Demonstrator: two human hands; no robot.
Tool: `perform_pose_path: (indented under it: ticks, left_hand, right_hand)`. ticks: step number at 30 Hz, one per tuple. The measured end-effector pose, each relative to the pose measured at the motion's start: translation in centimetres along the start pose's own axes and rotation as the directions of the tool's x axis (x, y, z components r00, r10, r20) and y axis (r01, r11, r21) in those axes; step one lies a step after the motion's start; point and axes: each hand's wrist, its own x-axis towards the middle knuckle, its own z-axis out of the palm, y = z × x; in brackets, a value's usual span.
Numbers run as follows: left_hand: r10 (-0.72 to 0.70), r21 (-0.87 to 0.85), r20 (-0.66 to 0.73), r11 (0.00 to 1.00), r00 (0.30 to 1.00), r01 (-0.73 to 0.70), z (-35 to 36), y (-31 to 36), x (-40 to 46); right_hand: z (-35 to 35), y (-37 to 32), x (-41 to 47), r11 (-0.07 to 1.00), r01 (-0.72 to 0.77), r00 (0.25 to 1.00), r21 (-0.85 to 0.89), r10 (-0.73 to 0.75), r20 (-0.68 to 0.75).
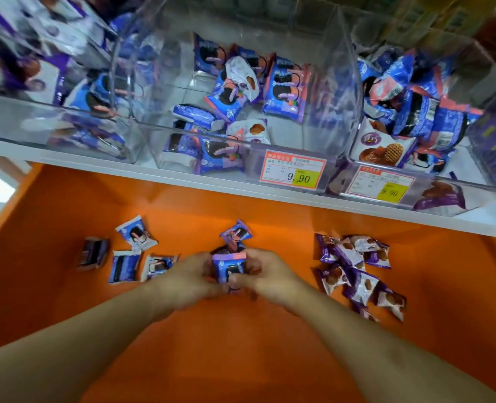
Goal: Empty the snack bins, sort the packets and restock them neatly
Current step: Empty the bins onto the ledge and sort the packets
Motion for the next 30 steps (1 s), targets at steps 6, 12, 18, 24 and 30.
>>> perform_pose_path:
  ticks: [6,12,18,24,30]
  left_hand:
    - [-0.058,0.270,-0.043,0.960,0.997,0.068,-1.3,-2.1,0.9]
    - [-0.044,0.476,-0.036,0.878,0.998,0.056,-3.1,-3.1,-0.1]
    - [0.079,0.654,0.005,0.754,0.997,-0.063,-5.0,1.3,-3.3]
    - [0.385,0.664,0.018,0.685,0.923,-0.299,-7.6,11.5,-10.3]
    - [0.723,0.641,-0.181,0.601,0.666,-0.477,-10.6,16.5,-15.1]
  right_hand:
    - [0.1,4.2,1.4,0.955,-0.171,0.984,-0.242,0.153,-0.092]
    - [-0.9,3.8,1.0,0.885,-0.157,0.985,-0.438,0.107,-0.136]
    - [-2.0,-2.4,-1.3,0.875,-0.006,0.995,-0.484,-0.044,-0.092]
    - [-5.2,-13.6,-7.5,0.851,0.189,0.965,-0.489,-0.253,-0.069]
    - [-7.3,-21.9,-13.9,0.876,0.392,0.886,-0.280,-0.442,-0.141]
